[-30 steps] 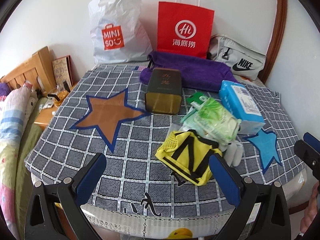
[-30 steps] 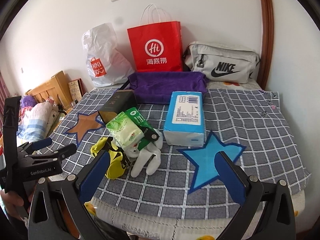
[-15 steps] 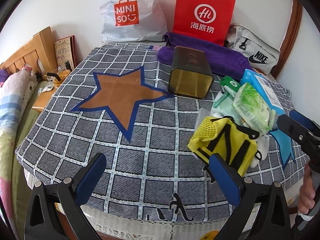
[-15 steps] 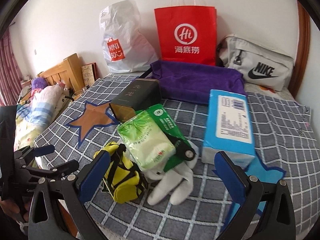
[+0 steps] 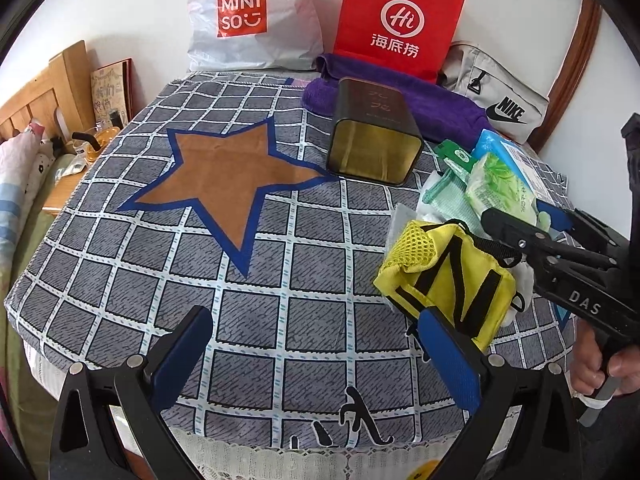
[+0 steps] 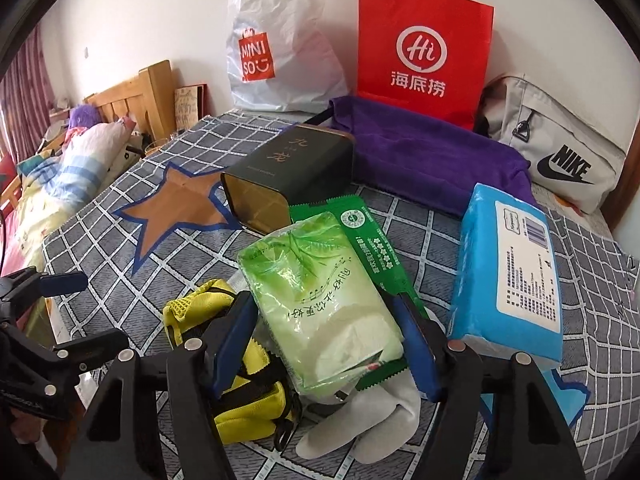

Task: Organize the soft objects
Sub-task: 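Grasp the green tissue pack with the right tool while the left tool grasps the yellow mesh bag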

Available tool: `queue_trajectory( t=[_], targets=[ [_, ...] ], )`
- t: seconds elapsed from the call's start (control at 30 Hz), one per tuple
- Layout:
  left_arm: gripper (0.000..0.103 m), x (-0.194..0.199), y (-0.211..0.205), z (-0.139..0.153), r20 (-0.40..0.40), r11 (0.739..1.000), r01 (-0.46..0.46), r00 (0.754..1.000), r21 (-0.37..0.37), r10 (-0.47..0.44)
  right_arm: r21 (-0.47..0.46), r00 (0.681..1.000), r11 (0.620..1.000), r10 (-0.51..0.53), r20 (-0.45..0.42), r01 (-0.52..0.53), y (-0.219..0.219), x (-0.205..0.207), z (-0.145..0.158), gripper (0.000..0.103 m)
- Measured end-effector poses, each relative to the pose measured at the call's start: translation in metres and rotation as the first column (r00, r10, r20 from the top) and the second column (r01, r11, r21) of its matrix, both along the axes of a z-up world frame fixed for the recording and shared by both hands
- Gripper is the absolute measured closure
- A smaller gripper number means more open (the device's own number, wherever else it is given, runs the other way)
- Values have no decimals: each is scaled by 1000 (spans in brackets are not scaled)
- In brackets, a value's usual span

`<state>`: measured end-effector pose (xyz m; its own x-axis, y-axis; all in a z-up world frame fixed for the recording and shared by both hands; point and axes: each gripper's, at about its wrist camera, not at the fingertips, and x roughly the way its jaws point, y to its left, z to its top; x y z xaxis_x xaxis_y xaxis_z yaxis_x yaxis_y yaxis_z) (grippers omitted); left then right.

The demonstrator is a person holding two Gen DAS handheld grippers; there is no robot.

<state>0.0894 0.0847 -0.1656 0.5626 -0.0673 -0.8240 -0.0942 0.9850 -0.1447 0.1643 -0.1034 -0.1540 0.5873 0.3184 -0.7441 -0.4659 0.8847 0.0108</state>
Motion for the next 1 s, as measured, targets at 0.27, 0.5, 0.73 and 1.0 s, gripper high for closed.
queue_trajectory(
  t=[0.27,0.5,0.73,1.0],
  targets=[
    [0,7,-9,-5,19,1000,18,1000,-25,-17,73,998,997,1,56,-5,-21,-18,27,37],
    [6,23,-25,0,81,998,55,995,-15,-53,109,995,991,-80,57,73,-66,-40,33,37],
    [30,41,-43,-14,53,993,116,992,-30,-114,38,982,982,-186,-25,187,-105,-51,-1,37],
    [69,40,-44,-15,46,987,151,988,-59,-149,-3,955,962,-270,-123,272,-129,-44,-41,37]
  ],
)
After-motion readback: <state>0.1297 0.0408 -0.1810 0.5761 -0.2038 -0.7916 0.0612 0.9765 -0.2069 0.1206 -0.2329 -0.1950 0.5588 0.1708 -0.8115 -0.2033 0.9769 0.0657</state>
